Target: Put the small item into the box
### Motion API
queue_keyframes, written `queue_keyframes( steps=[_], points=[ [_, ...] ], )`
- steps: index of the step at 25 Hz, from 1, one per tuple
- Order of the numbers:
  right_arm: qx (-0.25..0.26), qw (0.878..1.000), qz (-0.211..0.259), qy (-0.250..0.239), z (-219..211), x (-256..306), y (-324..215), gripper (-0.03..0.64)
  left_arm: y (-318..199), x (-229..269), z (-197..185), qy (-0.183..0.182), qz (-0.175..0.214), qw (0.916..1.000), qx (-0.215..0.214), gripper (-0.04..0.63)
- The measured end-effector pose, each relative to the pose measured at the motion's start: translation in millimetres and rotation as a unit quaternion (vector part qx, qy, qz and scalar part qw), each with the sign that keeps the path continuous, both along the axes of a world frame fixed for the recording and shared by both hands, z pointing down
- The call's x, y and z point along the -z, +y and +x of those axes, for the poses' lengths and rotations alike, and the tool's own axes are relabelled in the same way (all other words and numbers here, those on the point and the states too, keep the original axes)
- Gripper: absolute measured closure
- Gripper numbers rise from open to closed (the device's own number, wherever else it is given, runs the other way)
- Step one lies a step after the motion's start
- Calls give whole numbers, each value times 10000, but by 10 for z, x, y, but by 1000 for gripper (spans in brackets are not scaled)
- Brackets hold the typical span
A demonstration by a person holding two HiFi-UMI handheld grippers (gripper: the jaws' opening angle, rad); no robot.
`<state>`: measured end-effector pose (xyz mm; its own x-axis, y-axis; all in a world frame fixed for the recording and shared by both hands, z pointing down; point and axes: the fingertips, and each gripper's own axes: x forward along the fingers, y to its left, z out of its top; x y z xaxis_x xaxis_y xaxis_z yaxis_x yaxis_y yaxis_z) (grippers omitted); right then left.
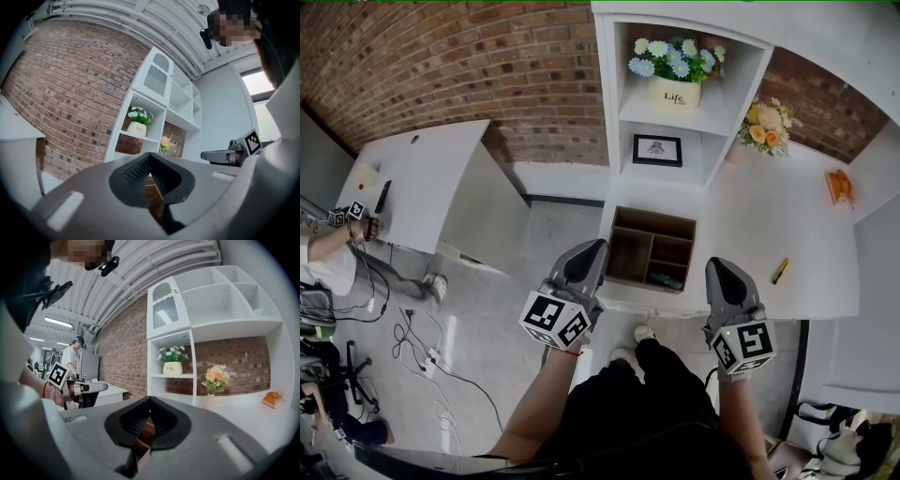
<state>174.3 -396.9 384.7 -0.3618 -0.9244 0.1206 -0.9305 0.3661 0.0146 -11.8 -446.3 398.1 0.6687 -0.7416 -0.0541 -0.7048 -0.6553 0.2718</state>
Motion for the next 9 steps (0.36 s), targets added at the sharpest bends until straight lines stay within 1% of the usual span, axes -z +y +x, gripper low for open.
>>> queue_keyframes(
  steps=[9],
  points=[
    [31, 10000, 27, -53, 40, 11, -19, 614, -20, 7, 65, 3, -12, 10000, -8, 594]
  ],
)
